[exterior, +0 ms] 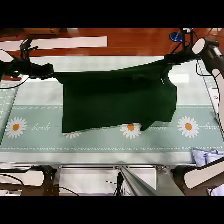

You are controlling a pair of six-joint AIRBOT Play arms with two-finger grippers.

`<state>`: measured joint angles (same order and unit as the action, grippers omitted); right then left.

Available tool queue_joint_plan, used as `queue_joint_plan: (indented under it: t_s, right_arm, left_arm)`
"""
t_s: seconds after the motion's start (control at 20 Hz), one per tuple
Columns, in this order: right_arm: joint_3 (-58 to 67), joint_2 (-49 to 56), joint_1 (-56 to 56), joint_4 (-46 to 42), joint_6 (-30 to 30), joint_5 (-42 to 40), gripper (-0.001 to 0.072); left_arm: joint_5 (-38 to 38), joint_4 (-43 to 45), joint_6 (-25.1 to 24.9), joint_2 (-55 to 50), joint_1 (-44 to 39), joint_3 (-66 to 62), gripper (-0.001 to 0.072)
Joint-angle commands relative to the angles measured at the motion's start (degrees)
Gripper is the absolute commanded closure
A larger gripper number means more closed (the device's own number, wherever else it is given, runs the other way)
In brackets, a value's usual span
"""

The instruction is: Fold the shirts.

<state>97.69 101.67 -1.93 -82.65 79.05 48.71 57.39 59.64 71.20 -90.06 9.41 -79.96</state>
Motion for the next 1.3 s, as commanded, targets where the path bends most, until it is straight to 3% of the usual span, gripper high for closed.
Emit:
queue_joint_plan:
  t_s: [0.0, 0.1, 0.25, 0.4, 0.5, 0.6, 0.8, 1.05, 1.15, 1.2, 1.25]
  right_arm:
    - [-0.02, 1.95, -0.04, 0.24, -0.28, -7.1, 0.0684]
    - [-0.02, 2.49, -0.04, -0.07, -0.55, -7.13, 0.0684]
    - [-0.02, 2.56, -0.04, 0.04, -5.81, -8.94, 0.0684]
    - [-0.02, 2.58, -0.15, 0.09, -6.88, -10.16, 0.0683]
    - [-0.02, 2.36, -0.17, -0.04, -6.08, -7.52, 0.0683]
    - [-0.02, 1.42, -0.22, -2.47, -3.93, 0.2, 0.0683]
    - [-0.02, 0.57, -0.22, -7.45, -2.78, 16.22, 0.0683]
    - [-0.04, 4.15, -0.22, -6.23, 0.52, 26.91, 0.0682]
    - [-0.02, 4.83, -0.22, -6.45, 1.92, 27.78, 0.0648]
    - [0.17, 4.48, -0.22, -6.91, 1.88, 28.28, 0.0489]
    - [0.94, 3.78, -0.22, -8.44, 0.59, 29.81, 0.0379]
  left_arm:
    - [-9.6, -0.04, -1.81, -1.33, -1.75, 0.02, 0.0673]
    - [-13.05, -0.04, -4.72, -1.44, -2.82, 0.04, 0.0673]
    - [-15.74, -0.04, -11.93, -1.46, -4.11, 0.04, 0.0673]
    - [-17.81, -0.04, -12.2, -1.51, -4.31, 0.04, 0.0673]
    - [-15.41, -0.02, -11.98, -1.46, -4.28, 0.02, 0.0673]
    - [-7.67, -0.02, -11.72, -1.22, -4.02, 0.02, 0.0674]
    - [8.63, 6.56, -1.29, -1.4, -4.74, 0.04, 0.0674]
    - [10.01, 9.01, 9.77, -3.98, -4.66, 0.04, 0.0673]
    - [11.13, 8.66, 10.1, -5.7, -4.74, 0.02, 0.066]
    - [12.28, 8.22, 9.53, -5.88, -4.74, 0.0, 0.0534]
    - [14.32, 8.15, 8.02, -5.6, -4.66, -0.31, 0.0324]
